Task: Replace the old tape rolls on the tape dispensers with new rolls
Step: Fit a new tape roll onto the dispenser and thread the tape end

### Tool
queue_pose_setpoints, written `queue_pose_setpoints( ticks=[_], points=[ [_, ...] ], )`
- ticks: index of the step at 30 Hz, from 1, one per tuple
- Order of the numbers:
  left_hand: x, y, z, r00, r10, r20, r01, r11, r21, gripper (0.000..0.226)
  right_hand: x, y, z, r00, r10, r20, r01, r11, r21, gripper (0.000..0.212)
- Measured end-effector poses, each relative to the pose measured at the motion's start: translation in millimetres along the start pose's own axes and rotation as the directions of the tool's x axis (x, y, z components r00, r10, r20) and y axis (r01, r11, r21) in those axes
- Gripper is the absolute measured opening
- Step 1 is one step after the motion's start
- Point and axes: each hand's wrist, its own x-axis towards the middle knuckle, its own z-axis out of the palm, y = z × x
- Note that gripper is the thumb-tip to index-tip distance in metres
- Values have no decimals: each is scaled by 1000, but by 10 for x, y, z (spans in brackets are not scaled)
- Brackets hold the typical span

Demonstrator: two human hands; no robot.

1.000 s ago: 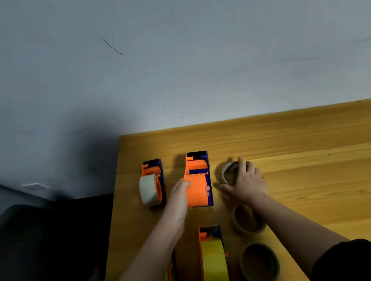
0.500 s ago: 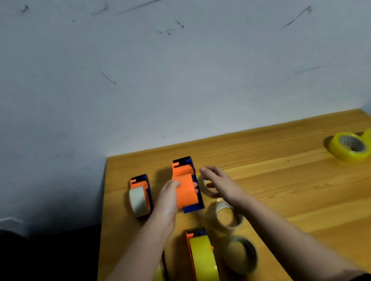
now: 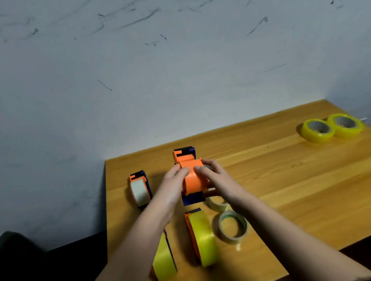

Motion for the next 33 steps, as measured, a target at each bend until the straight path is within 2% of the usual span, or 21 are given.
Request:
queue_pose_setpoints(
  ticks=[6,9,13,16,18,20,22,24,26,30,33],
  points=[
    [-123,-64,150,1000,-11,-12,10,996,-89,46,-149,11,-136,1000,-9,-25,8,1000,-15,40],
    [-112,-104,288,998,-21,-65,13,991,-130,32,-169,41,-331,998,-13,-63,9,998,-57,37],
    [-29,-106,405,990,-31,-136,7,985,-174,30,-164,140,-634,998,24,-51,-30,993,-112,36],
    [-2,-93,409,982,-16,-187,3,998,-69,32,-126,207,-781,998,54,-26,-57,990,-129,27],
    [19,-113,373,974,19,-226,-13,1000,27,24,-86,226,-835,998,64,-13,-65,987,-148,23],
    [37,-137,338,963,21,-268,-2,998,70,13,-51,238,-861,998,69,5,-67,982,-175,24],
    [128,-209,274,949,1,-317,28,996,86,13,-22,251,-867,997,75,20,-69,978,-199,27],
    [237,-264,214,939,-16,-344,60,992,115,29,27,267,-859,997,79,14,-74,977,-202,29],
    [343,-321,155,936,-58,-348,110,985,132,37,83,283,-823,996,87,9,-83,974,-211,29],
    [526,-404,47,927,-122,-355,169,980,104,25,199,320,-697,994,109,5,-105,970,-220,30],
    [715,-445,-5,920,-189,-344,215,976,41,32,315,348,-621,993,122,1,-118,967,-227,30]
  ],
)
